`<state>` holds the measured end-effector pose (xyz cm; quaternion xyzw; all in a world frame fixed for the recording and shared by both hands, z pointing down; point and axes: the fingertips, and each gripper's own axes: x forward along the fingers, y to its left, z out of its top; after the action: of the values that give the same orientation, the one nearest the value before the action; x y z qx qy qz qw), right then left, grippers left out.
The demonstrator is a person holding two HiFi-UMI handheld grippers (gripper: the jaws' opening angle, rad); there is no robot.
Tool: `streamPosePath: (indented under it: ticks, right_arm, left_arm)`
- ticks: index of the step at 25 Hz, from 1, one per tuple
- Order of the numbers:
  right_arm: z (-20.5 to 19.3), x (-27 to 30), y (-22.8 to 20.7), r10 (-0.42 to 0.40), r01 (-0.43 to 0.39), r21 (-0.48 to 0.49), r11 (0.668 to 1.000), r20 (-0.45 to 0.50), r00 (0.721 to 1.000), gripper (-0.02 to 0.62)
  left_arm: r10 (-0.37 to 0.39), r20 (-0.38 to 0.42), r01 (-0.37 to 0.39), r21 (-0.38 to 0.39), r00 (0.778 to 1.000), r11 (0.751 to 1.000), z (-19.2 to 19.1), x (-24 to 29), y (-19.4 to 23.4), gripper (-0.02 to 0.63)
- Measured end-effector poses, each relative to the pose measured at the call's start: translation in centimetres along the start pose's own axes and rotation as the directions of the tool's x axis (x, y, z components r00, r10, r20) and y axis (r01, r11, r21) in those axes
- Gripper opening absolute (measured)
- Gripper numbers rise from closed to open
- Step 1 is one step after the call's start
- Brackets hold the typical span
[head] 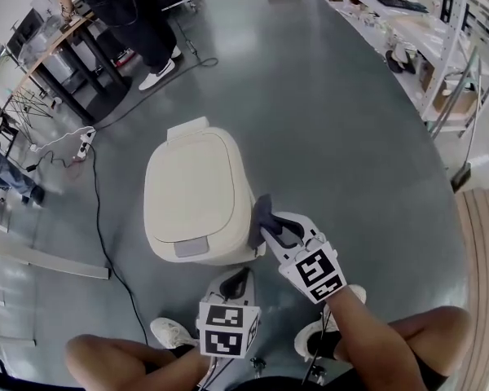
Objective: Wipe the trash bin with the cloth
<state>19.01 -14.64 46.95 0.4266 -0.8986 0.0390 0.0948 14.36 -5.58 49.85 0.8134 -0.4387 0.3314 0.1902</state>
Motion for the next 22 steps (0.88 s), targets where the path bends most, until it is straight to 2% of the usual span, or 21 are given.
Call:
streamPosePath:
  ticks: [6,11,18,22]
  right_arm:
    - [-3.2,0.7,-0.4,0.013,-0.012,0.017,1.0,-0.06,0.998,0.092]
    - [-6.0,1.6,-0.3,0.033,-0.032,0.018,0.999,-0.112,0.993,0.092]
    - [-10.7,2.7,-0.2,0.016,-0.013,0.018,1.0,-0.177,0.984,0.092]
    - [-13.1,3.4,-0.2,0.019,-0.005,0.07,0.998,-0.193,0.981,0.092]
  left_arm:
    - [-0.017,-0.049,0.016,-0.022,0.999,1.0,-1.5,1.6,-0.6,0.0]
    - [-0.068,-0.093,0.054,-0.143,0.993,0.988,-2.8,3.1,-0.5,0.0]
    - [-0.093,-0.137,0.073,-0.144,0.986,0.987,-5.0,5.0,-0.5,0.0]
    - [-0.138,-0.165,0.115,-0.144,0.977,0.983,-6.3,6.1,-1.6,0.0]
